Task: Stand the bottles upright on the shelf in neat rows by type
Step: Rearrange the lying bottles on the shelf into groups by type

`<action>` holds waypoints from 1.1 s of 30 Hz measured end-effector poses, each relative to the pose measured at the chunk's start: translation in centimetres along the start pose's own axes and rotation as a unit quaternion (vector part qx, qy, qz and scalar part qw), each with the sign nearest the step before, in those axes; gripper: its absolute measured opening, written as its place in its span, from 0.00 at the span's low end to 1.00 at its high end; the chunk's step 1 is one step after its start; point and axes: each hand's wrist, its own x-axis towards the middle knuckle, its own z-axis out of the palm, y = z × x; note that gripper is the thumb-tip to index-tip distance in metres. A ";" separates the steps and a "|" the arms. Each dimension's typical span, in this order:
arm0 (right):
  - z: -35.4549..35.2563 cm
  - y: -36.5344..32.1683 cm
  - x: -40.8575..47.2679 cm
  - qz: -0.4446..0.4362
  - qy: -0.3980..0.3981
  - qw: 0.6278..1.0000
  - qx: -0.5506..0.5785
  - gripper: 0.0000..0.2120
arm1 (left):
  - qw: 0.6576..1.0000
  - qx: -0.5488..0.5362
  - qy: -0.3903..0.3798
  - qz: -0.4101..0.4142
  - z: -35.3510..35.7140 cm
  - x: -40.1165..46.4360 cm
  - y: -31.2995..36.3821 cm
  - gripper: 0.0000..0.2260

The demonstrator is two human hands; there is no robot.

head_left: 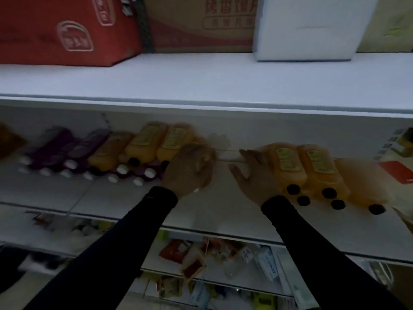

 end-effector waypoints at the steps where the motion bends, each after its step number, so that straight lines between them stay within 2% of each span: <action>1: 0.7 -0.9 0.1 -0.011 -0.002 1.000 0.006 0.28 | 1.000 0.007 0.006 -0.026 -1.0 -0.7 -0.9 0.19; 5: 2.7 -4.6 0.6 -0.044 -0.031 0.998 0.044 0.27 | 0.988 0.029 0.023 -0.153 -3.9 -3.0 -6.2 0.25; 7: 3.5 -6.4 1.2 -0.053 -0.052 0.995 0.061 0.27 | 0.983 0.044 0.031 -0.175 -5.0 -3.4 -8.8 0.27; 11: 5.7 -10.4 3.4 -0.045 -0.095 0.991 0.082 0.31 | 0.976 0.043 -0.003 -0.215 -5.9 -3.2 -13.0 0.35; 13: 7.4 -12.4 4.6 -0.027 -0.111 0.992 0.048 0.34 | 0.979 0.035 -0.002 -0.202 -6.0 -3.0 -14.2 0.37; 17: 10.2 -15.0 5.8 0.041 -0.126 0.991 -0.006 0.47 | 0.992 -0.021 0.037 -0.117 -5.6 -2.7 -15.9 0.35; 21: 10.5 -13.8 7.3 0.068 -0.149 0.986 0.008 0.44 | 0.994 -0.022 -0.007 -0.108 -5.6 -2.1 -18.2 0.36; 26: 8.9 -12.4 8.5 0.110 -0.206 0.972 -0.008 0.43 | 0.994 -0.083 -0.005 -0.068 -7.0 -1.8 -19.2 0.31; 28: 9.4 -13.6 8.2 0.112 -0.205 0.972 -0.039 0.45 | 0.993 -0.061 -0.021 -0.099 -6.8 -1.4 -19.3 0.34; 31: 11.0 -16.3 7.1 0.121 -0.132 0.981 -0.075 0.50 | 0.985 -0.071 -0.069 -0.141 -6.2 -1.0 -18.7 0.47; 33: 11.5 -17.0 6.7 0.123 -0.089 0.984 -0.093 0.48 | 0.982 -0.088 -0.053 -0.159 -5.6 -0.8 -18.6 0.52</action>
